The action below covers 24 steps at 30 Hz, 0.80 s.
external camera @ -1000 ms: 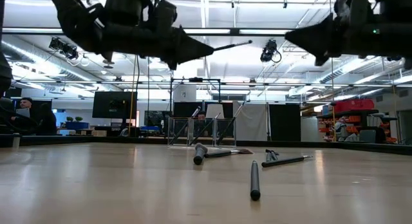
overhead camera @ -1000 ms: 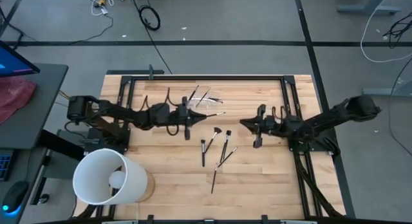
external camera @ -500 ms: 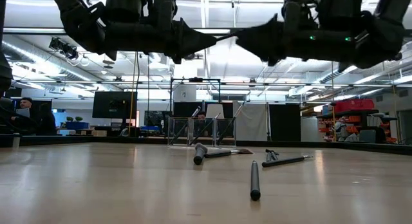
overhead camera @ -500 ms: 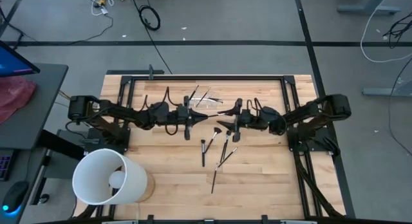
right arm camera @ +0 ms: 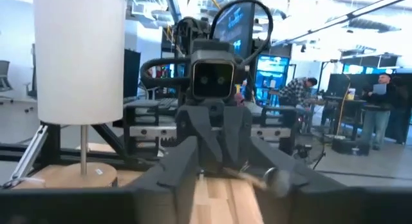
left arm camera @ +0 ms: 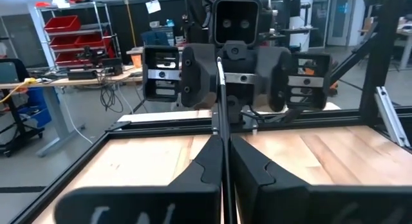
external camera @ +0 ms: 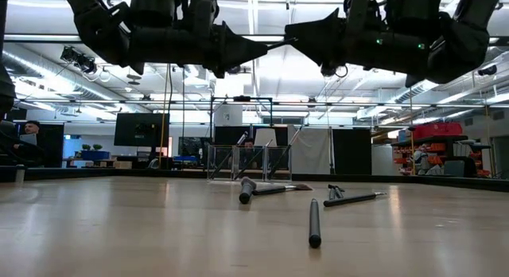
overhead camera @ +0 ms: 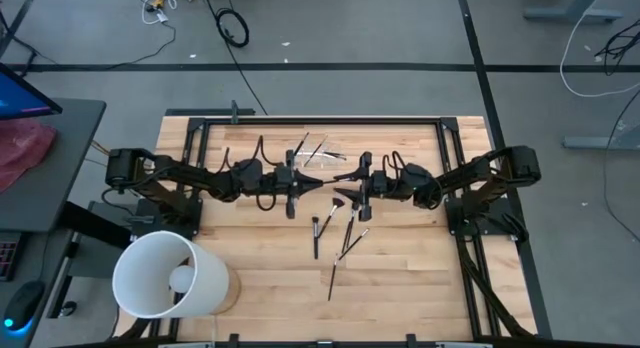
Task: Put items in baskets/containers
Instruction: Put the black eyeshadow brush into the transparent organizer
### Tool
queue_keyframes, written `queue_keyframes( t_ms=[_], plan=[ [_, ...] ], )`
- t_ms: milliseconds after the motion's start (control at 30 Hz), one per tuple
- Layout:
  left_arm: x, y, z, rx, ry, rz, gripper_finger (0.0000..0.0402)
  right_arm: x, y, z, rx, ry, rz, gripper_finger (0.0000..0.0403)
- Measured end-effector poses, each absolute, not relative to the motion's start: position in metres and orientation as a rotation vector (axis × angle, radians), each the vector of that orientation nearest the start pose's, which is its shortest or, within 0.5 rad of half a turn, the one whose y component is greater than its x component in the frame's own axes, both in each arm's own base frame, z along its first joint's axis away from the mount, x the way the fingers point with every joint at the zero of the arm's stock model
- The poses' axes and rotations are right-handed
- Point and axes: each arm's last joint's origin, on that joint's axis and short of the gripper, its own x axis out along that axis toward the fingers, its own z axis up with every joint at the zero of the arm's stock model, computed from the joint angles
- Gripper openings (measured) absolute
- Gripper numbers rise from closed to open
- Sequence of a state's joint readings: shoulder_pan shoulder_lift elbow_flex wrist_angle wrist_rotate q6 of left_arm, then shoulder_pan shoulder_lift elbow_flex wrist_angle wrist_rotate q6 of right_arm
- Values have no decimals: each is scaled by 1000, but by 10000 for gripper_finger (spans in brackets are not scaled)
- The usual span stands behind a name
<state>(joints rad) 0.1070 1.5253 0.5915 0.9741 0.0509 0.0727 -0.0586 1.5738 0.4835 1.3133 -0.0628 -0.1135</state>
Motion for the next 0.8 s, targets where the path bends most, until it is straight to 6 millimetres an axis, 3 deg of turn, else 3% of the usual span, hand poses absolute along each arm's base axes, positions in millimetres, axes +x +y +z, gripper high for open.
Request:
queue_keyframes(
  t_ms=[300,567,800],
  plan=[
    [297,30,210,102,-37,49,20,280,-20,201,-122,-238,-8,15],
    [297,31,208,100,-18,78,55,280,-26,200,-79,-225,19,15],
    [296,36,194,123,138,222,97,280,-33,196,-14,-185,-37,10]
  ],
)
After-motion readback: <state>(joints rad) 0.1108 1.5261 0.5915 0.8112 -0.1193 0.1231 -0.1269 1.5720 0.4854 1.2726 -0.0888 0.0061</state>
